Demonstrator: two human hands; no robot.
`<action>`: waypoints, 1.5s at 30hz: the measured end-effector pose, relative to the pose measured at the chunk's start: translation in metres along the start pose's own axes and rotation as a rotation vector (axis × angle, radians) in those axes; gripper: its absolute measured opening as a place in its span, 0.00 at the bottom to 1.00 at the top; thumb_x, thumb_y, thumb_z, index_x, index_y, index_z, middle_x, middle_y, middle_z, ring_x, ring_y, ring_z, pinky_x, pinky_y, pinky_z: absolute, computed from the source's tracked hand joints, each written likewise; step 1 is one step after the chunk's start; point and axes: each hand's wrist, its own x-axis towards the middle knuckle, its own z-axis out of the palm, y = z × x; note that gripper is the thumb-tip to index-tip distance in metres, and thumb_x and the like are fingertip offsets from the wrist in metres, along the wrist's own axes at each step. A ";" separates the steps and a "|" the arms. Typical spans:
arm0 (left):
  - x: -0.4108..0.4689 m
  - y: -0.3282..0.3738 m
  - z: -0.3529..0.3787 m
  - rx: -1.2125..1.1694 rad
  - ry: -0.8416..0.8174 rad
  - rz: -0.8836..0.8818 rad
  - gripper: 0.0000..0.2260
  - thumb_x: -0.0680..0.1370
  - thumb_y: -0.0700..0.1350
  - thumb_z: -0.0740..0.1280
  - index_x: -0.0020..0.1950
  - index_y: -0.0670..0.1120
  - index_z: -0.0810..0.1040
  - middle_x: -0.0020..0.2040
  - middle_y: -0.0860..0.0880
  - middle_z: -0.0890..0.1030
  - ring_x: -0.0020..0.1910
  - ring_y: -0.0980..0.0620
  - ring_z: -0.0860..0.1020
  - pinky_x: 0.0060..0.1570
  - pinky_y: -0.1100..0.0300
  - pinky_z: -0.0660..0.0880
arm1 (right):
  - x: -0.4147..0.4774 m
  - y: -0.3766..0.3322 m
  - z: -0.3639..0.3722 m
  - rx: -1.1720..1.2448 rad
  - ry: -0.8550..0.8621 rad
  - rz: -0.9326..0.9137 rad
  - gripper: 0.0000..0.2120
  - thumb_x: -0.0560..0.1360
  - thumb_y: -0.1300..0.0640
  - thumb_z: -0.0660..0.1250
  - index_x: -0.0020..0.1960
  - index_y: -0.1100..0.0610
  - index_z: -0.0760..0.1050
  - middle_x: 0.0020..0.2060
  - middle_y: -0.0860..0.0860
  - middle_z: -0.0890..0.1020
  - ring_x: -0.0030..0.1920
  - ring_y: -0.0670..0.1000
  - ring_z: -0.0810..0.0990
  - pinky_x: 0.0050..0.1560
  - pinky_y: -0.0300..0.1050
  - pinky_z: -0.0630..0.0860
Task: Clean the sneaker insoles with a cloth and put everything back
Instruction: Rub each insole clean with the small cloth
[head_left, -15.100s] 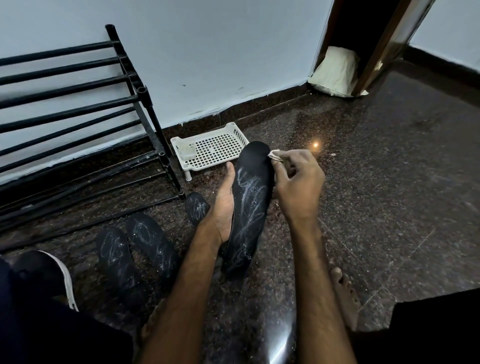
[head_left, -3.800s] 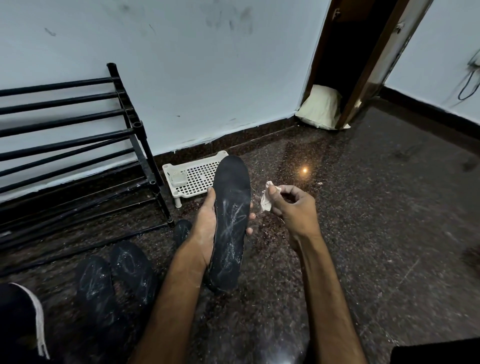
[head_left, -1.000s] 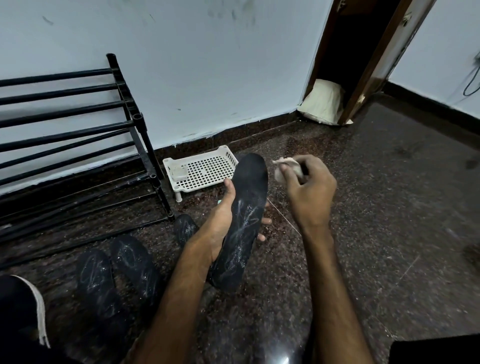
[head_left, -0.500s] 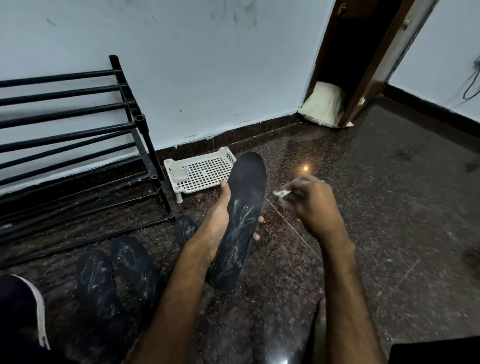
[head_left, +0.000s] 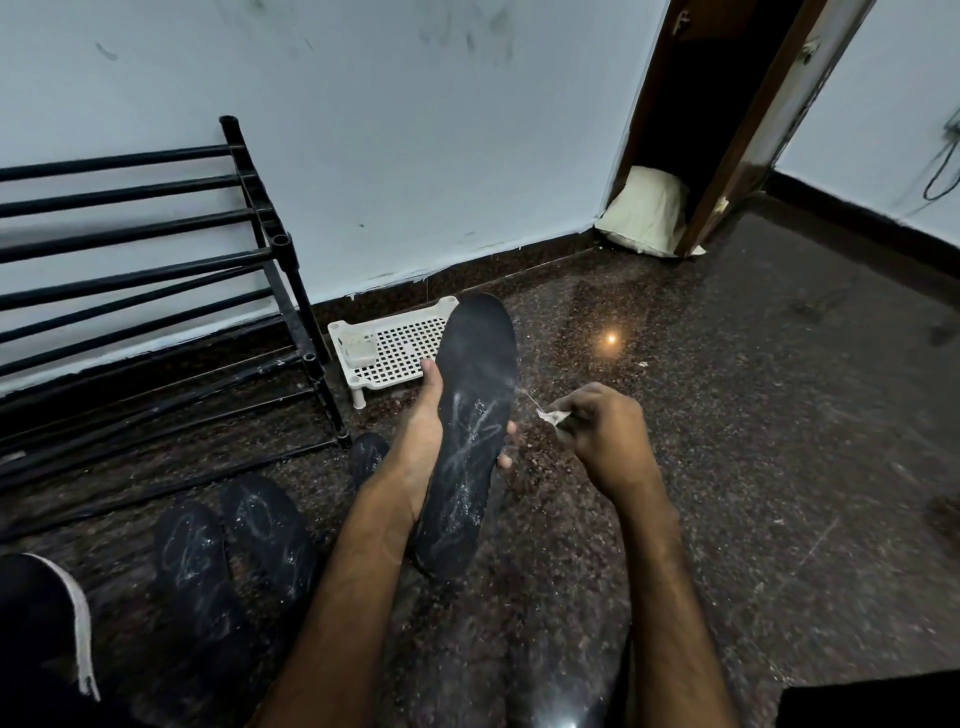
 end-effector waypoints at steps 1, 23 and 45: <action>0.001 0.001 0.000 -0.022 -0.013 0.007 0.34 0.77 0.70 0.53 0.53 0.44 0.86 0.51 0.39 0.84 0.44 0.42 0.82 0.44 0.50 0.81 | -0.002 0.002 0.000 0.074 0.058 0.072 0.10 0.71 0.69 0.72 0.47 0.57 0.84 0.45 0.49 0.82 0.44 0.45 0.81 0.51 0.44 0.81; 0.018 -0.006 -0.002 -0.326 0.073 0.027 0.42 0.79 0.70 0.46 0.44 0.38 0.86 0.42 0.38 0.83 0.35 0.42 0.82 0.35 0.53 0.81 | -0.003 -0.025 0.007 0.464 -0.029 0.426 0.03 0.75 0.58 0.72 0.42 0.56 0.83 0.37 0.51 0.86 0.39 0.52 0.84 0.44 0.53 0.82; 0.001 -0.010 0.006 -0.404 -0.058 0.163 0.28 0.83 0.60 0.55 0.63 0.39 0.79 0.62 0.39 0.79 0.58 0.45 0.81 0.62 0.53 0.76 | -0.006 -0.104 0.012 0.208 -0.073 -0.206 0.05 0.73 0.60 0.73 0.49 0.58 0.83 0.45 0.48 0.83 0.46 0.44 0.81 0.52 0.35 0.76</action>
